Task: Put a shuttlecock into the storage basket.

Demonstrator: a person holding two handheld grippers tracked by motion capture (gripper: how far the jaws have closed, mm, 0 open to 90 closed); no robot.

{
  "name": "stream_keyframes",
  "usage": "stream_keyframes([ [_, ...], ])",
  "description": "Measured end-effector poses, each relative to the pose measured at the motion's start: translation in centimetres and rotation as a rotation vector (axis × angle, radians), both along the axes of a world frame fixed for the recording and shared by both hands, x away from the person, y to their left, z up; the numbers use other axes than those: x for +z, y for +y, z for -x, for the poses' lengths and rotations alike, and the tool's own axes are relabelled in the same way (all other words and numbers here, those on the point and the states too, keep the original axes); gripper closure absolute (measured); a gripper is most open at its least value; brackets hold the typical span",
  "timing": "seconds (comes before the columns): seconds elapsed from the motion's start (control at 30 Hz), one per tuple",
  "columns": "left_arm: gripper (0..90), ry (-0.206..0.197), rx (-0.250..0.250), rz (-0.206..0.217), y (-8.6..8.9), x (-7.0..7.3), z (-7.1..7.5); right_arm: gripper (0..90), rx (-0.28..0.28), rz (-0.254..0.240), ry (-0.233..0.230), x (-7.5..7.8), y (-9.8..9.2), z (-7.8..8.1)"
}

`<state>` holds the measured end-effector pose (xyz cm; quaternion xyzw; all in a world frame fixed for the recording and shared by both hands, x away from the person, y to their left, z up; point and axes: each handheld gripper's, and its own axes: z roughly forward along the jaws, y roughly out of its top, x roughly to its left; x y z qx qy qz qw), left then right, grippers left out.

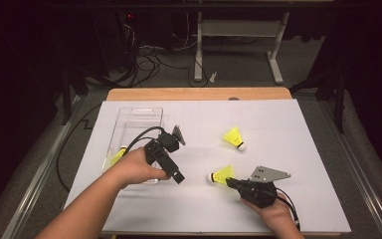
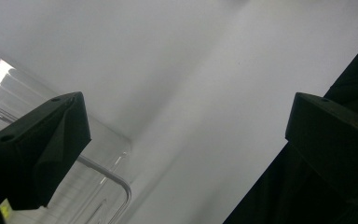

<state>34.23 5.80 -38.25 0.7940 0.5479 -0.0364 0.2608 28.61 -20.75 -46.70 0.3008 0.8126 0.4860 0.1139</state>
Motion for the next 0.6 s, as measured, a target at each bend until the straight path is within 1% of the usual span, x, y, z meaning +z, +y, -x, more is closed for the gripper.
stream_keyframes([
  [0.13, 0.9, -0.001, -0.002, 0.000, -0.09, -0.06, 0.03, 90.0, 0.000, -0.014, 0.003, 0.07, -0.02, 0.00],
  [0.3, 0.9, -0.002, -0.003, -0.002, -0.12, -0.05, 0.08, 90.0, -0.006, -0.021, -0.005, 0.22, -0.16, 0.01],
  [0.5, 0.9, -0.003, -0.005, 0.000, -0.35, -0.11, 0.22, 90.0, -0.007, -0.020, -0.015, 0.34, -0.22, -0.05],
  [0.6, 1.0, -0.002, -0.017, -0.009, -0.32, -0.20, 0.24, 90.0, -0.010, -0.020, -0.017, 0.34, -0.31, -0.05],
])
